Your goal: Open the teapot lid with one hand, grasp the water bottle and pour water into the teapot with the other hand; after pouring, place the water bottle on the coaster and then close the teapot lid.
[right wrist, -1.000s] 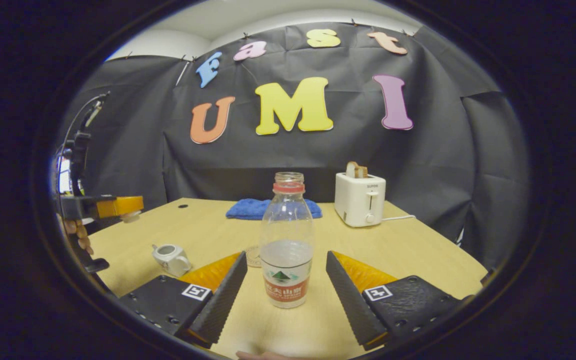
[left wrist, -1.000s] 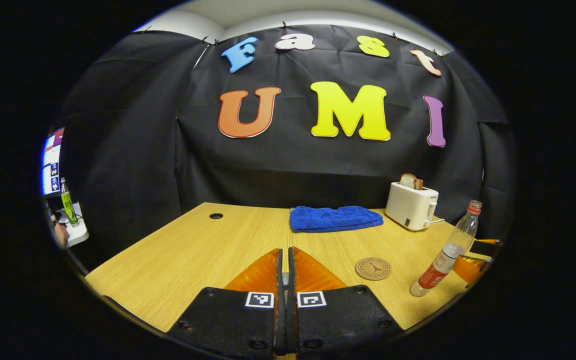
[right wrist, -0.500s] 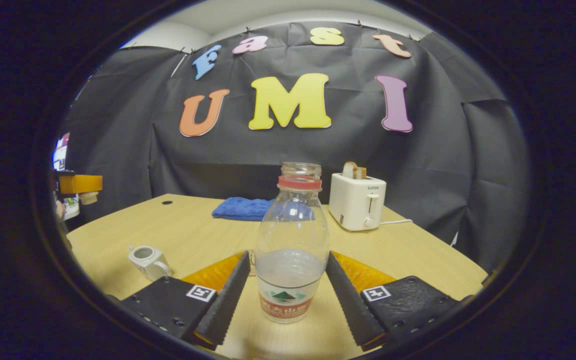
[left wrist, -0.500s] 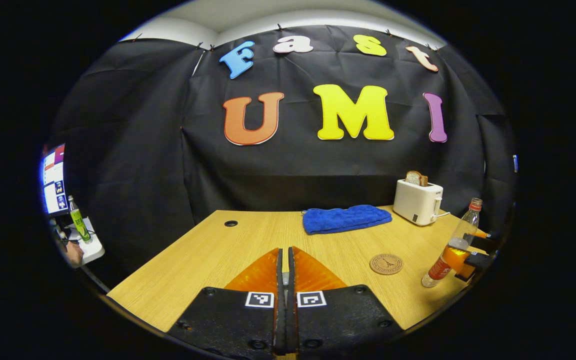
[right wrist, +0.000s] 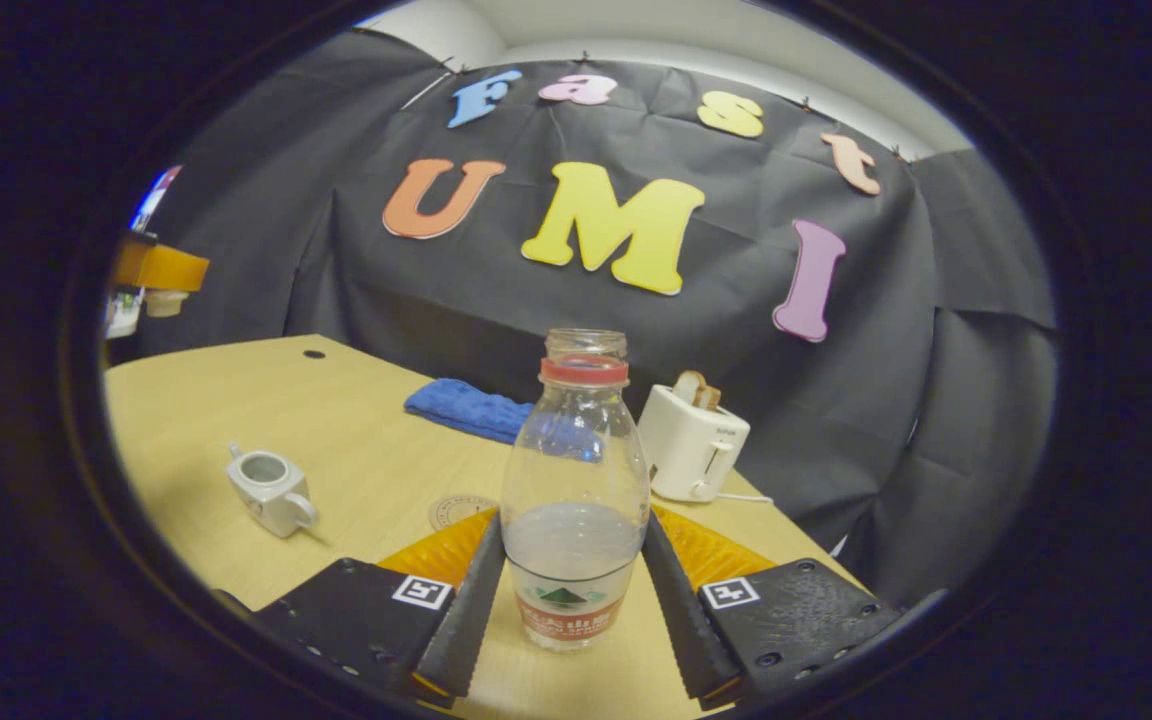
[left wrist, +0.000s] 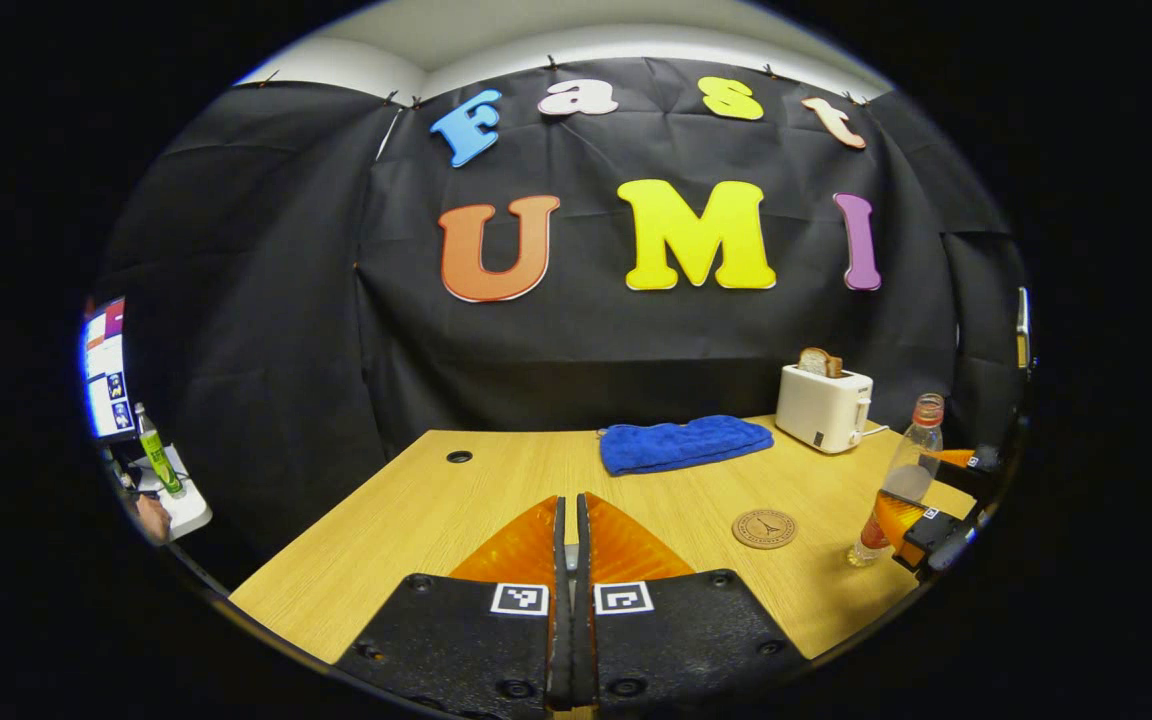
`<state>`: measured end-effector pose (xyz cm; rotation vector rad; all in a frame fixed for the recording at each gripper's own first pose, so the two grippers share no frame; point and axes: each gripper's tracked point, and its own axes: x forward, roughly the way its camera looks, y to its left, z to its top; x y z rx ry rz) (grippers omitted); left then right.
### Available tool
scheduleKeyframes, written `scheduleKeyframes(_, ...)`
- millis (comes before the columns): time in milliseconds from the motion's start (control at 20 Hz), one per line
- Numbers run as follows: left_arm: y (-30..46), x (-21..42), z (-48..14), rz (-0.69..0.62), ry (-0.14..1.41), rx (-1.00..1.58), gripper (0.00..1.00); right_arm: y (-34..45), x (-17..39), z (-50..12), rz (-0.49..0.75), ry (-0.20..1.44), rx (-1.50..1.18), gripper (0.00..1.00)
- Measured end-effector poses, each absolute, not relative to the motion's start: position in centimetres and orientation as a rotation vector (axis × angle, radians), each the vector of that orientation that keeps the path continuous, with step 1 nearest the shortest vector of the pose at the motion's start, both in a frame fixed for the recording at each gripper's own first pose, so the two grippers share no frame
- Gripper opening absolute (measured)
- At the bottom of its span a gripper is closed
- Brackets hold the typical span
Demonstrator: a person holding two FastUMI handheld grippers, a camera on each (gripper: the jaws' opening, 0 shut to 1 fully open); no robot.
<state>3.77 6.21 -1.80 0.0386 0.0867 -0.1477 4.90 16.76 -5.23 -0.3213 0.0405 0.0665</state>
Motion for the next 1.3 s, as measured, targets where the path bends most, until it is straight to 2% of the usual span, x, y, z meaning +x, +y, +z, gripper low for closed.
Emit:
scheduleKeyframes(150, 6.9, 3.6, -1.8, -0.172, 0.082, 0.066, 0.03, 18.5, 4.6, -5.0, 0.038, 0.033, -0.466, 0.76)
scheduleKeyframes(700, 10.5, 3.6, -1.3, -0.099, 0.055, 0.128, 0.03, 23.8, 5.7, -8.5, 0.03, 0.094, -0.916, 0.76)
scheduleKeyframes(950, 10.9, 3.7, -1.4, -0.1, 0.056, 0.104, 0.03, 23.9, 6.6, -8.0, -0.058, 0.021, -1.168, 0.76)
scheduleKeyframes(1300, 11.7, 3.8, -1.5, -0.093, 0.069, 0.072, 0.03, 26.4, 7.2, -8.0, -0.03, -0.074, -1.419, 0.77)
